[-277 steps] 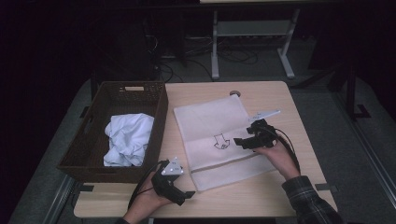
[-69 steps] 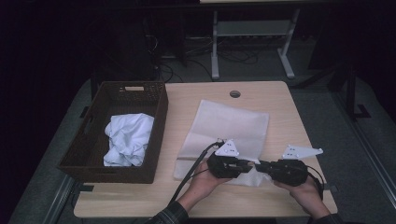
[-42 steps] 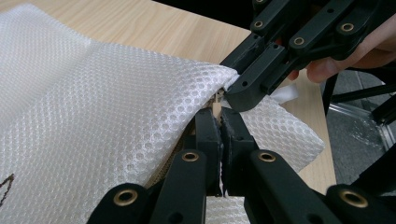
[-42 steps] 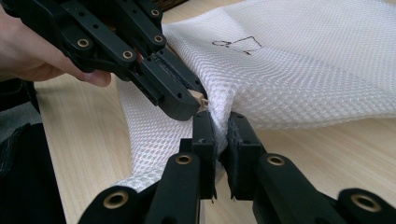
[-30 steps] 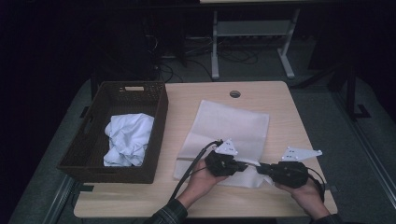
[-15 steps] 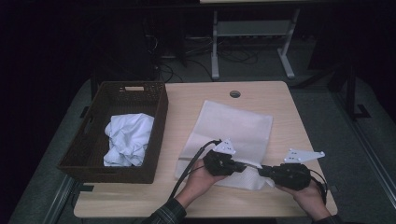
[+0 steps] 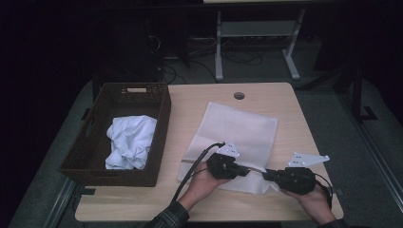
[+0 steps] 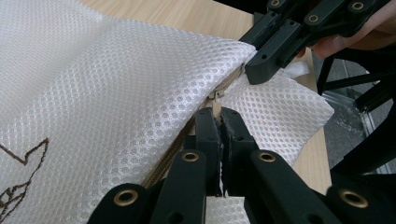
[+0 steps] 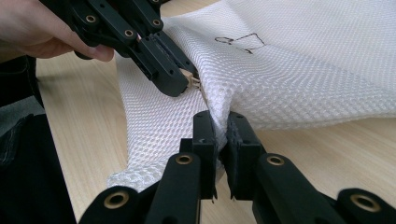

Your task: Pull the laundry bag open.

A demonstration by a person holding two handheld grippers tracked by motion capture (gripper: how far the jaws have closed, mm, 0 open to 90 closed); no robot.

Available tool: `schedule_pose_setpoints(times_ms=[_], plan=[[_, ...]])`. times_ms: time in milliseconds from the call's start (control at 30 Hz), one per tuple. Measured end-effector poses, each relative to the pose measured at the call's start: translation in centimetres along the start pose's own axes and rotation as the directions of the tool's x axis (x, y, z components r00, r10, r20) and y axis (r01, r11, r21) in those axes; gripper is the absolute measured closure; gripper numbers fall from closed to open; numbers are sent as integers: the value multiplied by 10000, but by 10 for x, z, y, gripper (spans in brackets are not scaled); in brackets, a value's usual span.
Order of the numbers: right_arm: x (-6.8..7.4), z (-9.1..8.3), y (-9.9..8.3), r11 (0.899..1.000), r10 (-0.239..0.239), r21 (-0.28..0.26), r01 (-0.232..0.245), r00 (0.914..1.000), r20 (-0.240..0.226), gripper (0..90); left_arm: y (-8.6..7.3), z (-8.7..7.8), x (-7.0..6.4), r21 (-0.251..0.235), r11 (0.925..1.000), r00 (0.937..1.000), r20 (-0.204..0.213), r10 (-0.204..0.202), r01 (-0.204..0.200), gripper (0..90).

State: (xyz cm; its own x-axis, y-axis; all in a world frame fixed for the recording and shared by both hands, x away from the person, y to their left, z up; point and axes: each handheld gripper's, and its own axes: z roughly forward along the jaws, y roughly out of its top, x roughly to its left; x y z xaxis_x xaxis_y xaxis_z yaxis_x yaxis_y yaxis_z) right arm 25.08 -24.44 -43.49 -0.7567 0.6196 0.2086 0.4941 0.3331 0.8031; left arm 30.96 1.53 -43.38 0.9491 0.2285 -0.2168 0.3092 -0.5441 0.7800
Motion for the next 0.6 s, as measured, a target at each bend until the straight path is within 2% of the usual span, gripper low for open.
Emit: schedule_pose_setpoints(times_ms=[433, 533, 567, 600], plan=[[0, 2, 0, 9999, 144, 55, -145, 9998, 129, 829, -2, -1, 4, 56, 9995, 9994, 91, -327, 326, 873], [0, 2, 1, 9998, 193, -1, -193, 9996, 186, 830, -2, -3, 3, 99, 9995, 9995, 21, -302, 301, 872], [0, 2, 1, 9998, 193, -1, -193, 9996, 186, 830, -3, -5, 5, 138, 9995, 9995, -140, -297, 299, 872], [-2, -2, 1, 9995, 294, -109, -291, 9991, 295, 831, -4, -6, 7, 57, 9990, 9990, -60, -433, 434, 872]])
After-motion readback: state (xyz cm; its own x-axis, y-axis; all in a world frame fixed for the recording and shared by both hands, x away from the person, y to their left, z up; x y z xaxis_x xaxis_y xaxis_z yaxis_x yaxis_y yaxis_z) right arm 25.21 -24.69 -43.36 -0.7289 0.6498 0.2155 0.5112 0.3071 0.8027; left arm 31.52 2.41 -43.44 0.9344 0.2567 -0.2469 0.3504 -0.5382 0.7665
